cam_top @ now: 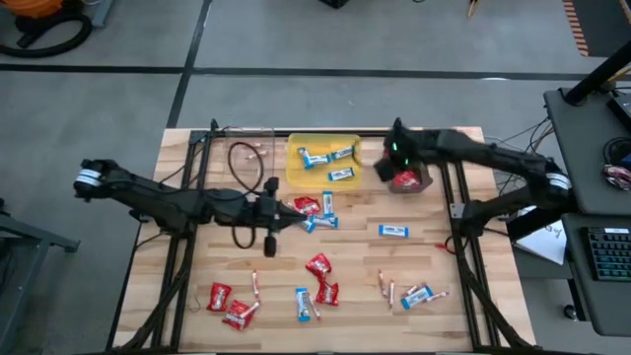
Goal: Sort candy
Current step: Put the red candy into the black bin, then put the orange candy into the transparent bin
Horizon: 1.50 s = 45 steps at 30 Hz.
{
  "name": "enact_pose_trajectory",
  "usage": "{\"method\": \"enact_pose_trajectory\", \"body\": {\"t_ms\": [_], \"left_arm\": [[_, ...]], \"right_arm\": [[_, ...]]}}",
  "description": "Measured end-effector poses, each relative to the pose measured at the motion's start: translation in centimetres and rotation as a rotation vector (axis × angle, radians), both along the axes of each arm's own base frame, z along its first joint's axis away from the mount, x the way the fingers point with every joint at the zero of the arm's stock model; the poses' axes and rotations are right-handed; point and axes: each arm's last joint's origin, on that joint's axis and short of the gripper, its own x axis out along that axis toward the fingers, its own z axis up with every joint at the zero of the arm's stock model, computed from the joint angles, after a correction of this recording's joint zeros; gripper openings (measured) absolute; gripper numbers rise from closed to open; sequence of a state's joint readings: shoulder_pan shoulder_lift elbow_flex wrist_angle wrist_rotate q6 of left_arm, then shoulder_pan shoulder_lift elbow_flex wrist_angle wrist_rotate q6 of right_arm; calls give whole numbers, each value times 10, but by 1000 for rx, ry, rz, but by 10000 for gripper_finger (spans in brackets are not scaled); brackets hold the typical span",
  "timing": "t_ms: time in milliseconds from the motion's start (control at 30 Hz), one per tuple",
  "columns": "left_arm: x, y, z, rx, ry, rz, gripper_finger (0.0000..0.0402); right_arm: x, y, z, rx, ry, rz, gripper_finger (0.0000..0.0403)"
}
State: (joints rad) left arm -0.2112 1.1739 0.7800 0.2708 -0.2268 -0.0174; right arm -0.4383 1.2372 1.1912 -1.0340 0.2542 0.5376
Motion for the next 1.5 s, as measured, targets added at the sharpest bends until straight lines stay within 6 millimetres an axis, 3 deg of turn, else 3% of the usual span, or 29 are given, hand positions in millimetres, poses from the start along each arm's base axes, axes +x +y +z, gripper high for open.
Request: {"method": "enact_pose_trajectory", "body": {"t_ms": [133,300,533,800,1133,1333,1500], "left_arm": [[-13,2,2,-27,-21,2,0],[-20,4,0,-42,-27,4,0],[-22,4,-6,-58,-12,6,0],[-22,4,-8,-57,-7,6,0],[-22,5,-9,-59,6,7,0],[-24,5,-16,-117,76,20,0],[-26,4,-25,-224,167,46,0]], "right_arm": [[-13,-47,-7,56,157,-89,9],[-25,-95,-40,219,163,-83,9],[-22,-126,-82,332,175,-7,9],[-13,-136,-101,326,174,2,39],[-23,-133,-93,244,321,-78,108],[-34,-115,-62,240,318,-125,111],[-37,-79,-21,150,218,-104,111]]}}
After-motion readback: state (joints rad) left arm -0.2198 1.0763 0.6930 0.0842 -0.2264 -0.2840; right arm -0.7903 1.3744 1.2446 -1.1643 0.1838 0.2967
